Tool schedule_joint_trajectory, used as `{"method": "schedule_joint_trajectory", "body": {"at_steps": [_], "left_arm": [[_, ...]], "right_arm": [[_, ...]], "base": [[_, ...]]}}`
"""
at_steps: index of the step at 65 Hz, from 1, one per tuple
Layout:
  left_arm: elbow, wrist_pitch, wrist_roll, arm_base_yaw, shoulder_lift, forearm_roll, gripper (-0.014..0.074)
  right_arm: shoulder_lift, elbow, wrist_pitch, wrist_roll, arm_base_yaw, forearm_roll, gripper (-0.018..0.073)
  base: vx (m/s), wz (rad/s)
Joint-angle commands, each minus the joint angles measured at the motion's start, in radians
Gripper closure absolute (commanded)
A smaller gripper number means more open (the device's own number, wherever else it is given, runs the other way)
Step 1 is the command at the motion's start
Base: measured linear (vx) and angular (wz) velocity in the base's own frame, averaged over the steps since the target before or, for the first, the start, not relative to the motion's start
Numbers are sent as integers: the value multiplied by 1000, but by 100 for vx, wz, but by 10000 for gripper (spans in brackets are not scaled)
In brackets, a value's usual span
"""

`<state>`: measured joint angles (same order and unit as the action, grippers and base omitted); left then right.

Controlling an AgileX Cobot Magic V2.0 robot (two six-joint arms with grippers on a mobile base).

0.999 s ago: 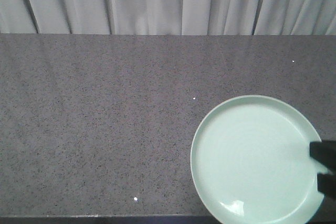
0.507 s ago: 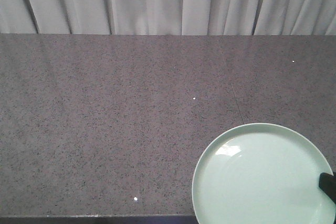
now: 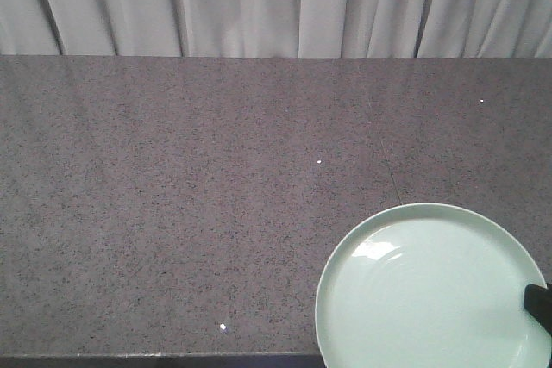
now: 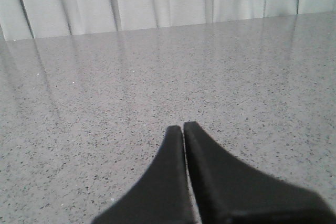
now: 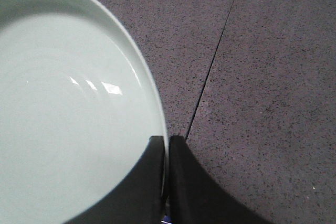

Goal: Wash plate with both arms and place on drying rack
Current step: 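Bring the held plate in close to the robot body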

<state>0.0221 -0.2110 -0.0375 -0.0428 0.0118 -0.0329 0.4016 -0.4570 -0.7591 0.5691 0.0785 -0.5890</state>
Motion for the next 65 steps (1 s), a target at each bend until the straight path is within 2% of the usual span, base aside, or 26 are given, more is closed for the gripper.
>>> {"method": "schedule_joint_trajectory", "body": {"at_steps": [1, 65], "left_arm": [[-21, 70, -7, -1, 14, -2, 603], [-21, 70, -7, -1, 14, -2, 603]], "right_arm": [[4, -27, 60, 8, 7, -36, 561], [4, -27, 61, 8, 7, -35, 561]], "base": [[0, 0], [0, 0]]}}
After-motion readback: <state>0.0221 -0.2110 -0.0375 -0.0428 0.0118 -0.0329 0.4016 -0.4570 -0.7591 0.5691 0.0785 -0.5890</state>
